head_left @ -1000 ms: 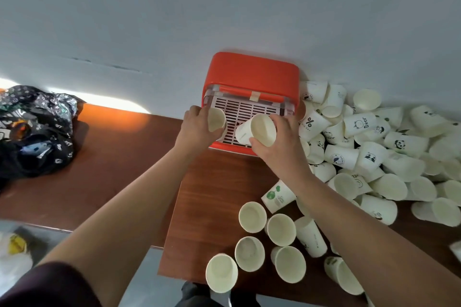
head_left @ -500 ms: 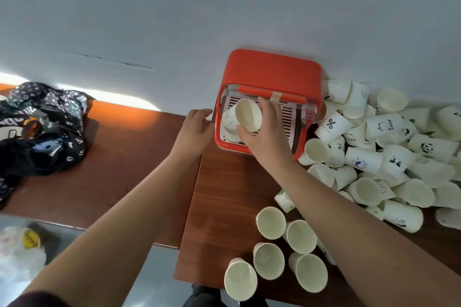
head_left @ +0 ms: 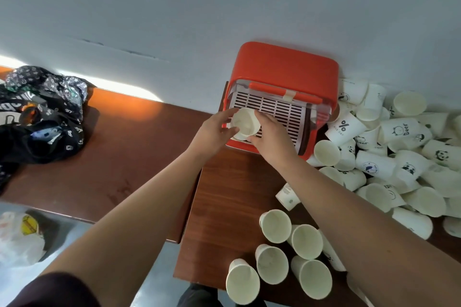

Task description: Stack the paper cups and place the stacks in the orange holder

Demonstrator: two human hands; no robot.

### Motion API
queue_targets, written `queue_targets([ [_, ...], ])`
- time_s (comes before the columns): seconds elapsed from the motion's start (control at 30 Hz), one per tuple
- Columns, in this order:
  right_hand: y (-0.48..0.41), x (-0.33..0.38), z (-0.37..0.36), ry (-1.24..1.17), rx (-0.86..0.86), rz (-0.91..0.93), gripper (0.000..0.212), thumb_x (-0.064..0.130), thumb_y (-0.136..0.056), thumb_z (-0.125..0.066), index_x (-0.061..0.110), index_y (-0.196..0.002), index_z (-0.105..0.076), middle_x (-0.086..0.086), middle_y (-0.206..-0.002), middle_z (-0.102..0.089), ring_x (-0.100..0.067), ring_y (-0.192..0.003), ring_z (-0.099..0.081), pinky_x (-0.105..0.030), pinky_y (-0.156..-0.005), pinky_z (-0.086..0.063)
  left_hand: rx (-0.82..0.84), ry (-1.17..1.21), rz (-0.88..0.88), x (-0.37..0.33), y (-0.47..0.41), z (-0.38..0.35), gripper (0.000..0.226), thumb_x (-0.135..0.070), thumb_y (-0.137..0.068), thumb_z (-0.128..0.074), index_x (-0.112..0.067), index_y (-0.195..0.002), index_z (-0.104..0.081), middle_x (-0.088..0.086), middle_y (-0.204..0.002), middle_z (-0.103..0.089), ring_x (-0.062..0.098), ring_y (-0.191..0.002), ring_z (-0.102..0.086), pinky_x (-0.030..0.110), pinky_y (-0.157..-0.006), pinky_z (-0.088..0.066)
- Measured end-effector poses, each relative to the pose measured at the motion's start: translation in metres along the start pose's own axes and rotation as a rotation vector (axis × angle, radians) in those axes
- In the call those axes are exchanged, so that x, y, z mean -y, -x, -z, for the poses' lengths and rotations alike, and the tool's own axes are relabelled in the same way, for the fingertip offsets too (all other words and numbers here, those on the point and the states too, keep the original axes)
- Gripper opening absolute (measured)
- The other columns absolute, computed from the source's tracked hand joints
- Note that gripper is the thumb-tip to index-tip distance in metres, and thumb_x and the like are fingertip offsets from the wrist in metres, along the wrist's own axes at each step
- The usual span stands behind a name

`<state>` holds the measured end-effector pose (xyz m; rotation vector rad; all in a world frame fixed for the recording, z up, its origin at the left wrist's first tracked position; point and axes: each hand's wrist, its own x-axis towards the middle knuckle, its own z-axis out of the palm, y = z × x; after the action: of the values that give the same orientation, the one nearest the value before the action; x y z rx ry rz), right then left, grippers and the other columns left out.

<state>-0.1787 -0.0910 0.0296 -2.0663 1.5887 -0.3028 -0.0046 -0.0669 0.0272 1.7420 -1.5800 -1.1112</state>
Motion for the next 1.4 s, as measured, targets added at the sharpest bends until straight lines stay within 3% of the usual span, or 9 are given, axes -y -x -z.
queue_targets([
  [0.1, -0.003, -0.002, -0.003, -0.019, 0.005, -0.008, 0.073, 0.024, -0.088, -0.074, 0.020, -0.150, -0.037, 0.001, -0.149, -0.047, -0.019, -0.137, -0.045, -0.037, -0.112, -0.039, -0.006, -0.036, 0.014, 0.002, -0.006, -0.003, 0.051, -0.022, -0.097, -0.062, -0.025, -0.146, -0.048, -0.002, -0.139, -0.059, 0.013, -0.124, -0.054, 0.033, -0.106, -0.043],
  [0.27, 0.013, 0.005, 0.011, -0.130, 0.004, -0.078, 0.064, 0.031, -0.087, -0.072, 0.016, -0.142, -0.042, -0.003, -0.139, -0.047, -0.017, -0.129, -0.046, -0.023, -0.103, -0.034, -0.081, -0.004, 0.084, 0.003, 0.000, -0.001, 0.050, -0.029, -0.094, -0.065, -0.018, -0.140, -0.050, -0.001, -0.129, -0.060, 0.013, -0.112, -0.060, 0.029, -0.094, -0.052],
  [0.43, 0.085, -0.023, 0.030, -0.110, 0.170, -0.126, 0.051, 0.040, -0.090, -0.066, 0.022, -0.134, -0.049, 0.005, -0.134, -0.050, -0.010, -0.123, -0.050, -0.029, -0.103, -0.044, -0.105, 0.073, 0.225, 0.009, 0.048, 0.006, 0.023, -0.035, -0.095, -0.060, -0.026, -0.117, -0.061, -0.013, -0.109, -0.064, 0.001, -0.099, -0.060, 0.015, -0.074, -0.043],
  [0.67, 0.174, -0.053, 0.004, 0.059, 0.372, -0.169, 0.071, 0.048, -0.087, -0.064, 0.020, -0.147, -0.038, -0.001, -0.143, -0.040, -0.018, -0.133, -0.041, -0.032, -0.104, -0.040, 0.201, -0.057, 0.229, 0.029, 0.119, -0.037, 0.015, -0.025, -0.094, -0.065, -0.020, -0.108, -0.068, -0.004, -0.103, -0.070, 0.009, -0.094, -0.063, 0.012, -0.078, -0.045],
  [0.8, 0.193, -0.052, -0.014, 0.178, 0.381, -0.156, 0.082, 0.054, -0.086, -0.062, 0.018, -0.151, -0.029, -0.007, -0.147, -0.036, -0.025, -0.137, -0.036, -0.037, -0.107, -0.039, 0.318, -0.109, 0.195, 0.032, 0.151, -0.065, 0.021, -0.027, -0.095, -0.064, -0.016, -0.113, -0.067, -0.001, -0.108, -0.069, 0.012, -0.100, -0.064, 0.026, -0.092, -0.050],
  [1.07, 0.201, -0.049, -0.040, 0.329, 0.339, -0.130, 0.081, 0.050, -0.087, -0.064, 0.016, -0.150, -0.026, -0.013, -0.144, -0.039, -0.031, -0.130, -0.043, -0.040, -0.103, -0.044, 0.382, -0.167, 0.068, 0.039, 0.196, -0.081, 0.026, -0.030, -0.095, -0.064, -0.013, -0.115, -0.064, 0.001, -0.111, -0.064, 0.013, -0.099, -0.061, 0.028, -0.092, -0.051],
  [1.23, 0.203, -0.047, -0.045, 0.293, 0.267, -0.123, 0.074, 0.042, -0.089, -0.064, 0.012, -0.147, -0.030, -0.015, -0.139, -0.044, -0.032, -0.126, -0.047, -0.040, -0.096, -0.048, 0.442, -0.200, 0.046, 0.029, 0.224, -0.094, 0.061, -0.045, -0.089, -0.070, -0.017, -0.139, -0.049, 0.002, -0.134, -0.049, 0.019, -0.127, -0.048, 0.027, -0.104, -0.040],
  [1.33, 0.203, -0.047, -0.044, 0.281, 0.233, -0.131, 0.073, 0.042, -0.089, -0.064, 0.013, -0.147, -0.031, -0.015, -0.138, -0.044, -0.032, -0.126, -0.047, -0.040, -0.096, -0.049, 0.514, -0.395, 0.044, 0.028, 0.243, -0.109, 0.108, -0.067, -0.074, -0.073, -0.021, -0.156, -0.018, 0.004, -0.154, -0.026, 0.025, -0.143, -0.025, 0.044, -0.116, -0.031],
  [1.4, 0.204, -0.047, -0.040, 0.279, 0.219, -0.138, 0.074, 0.042, -0.089, -0.063, 0.013, -0.148, -0.030, -0.015, -0.140, -0.042, -0.032, -0.128, -0.045, -0.040, -0.097, -0.047, 0.505, -0.517, -0.008, 0.034, 0.254, -0.120, 0.120, -0.067, -0.070, -0.075, -0.026, -0.157, -0.005, 0.006, -0.155, -0.021, 0.028, -0.143, -0.025, 0.049, -0.116, -0.032],
])
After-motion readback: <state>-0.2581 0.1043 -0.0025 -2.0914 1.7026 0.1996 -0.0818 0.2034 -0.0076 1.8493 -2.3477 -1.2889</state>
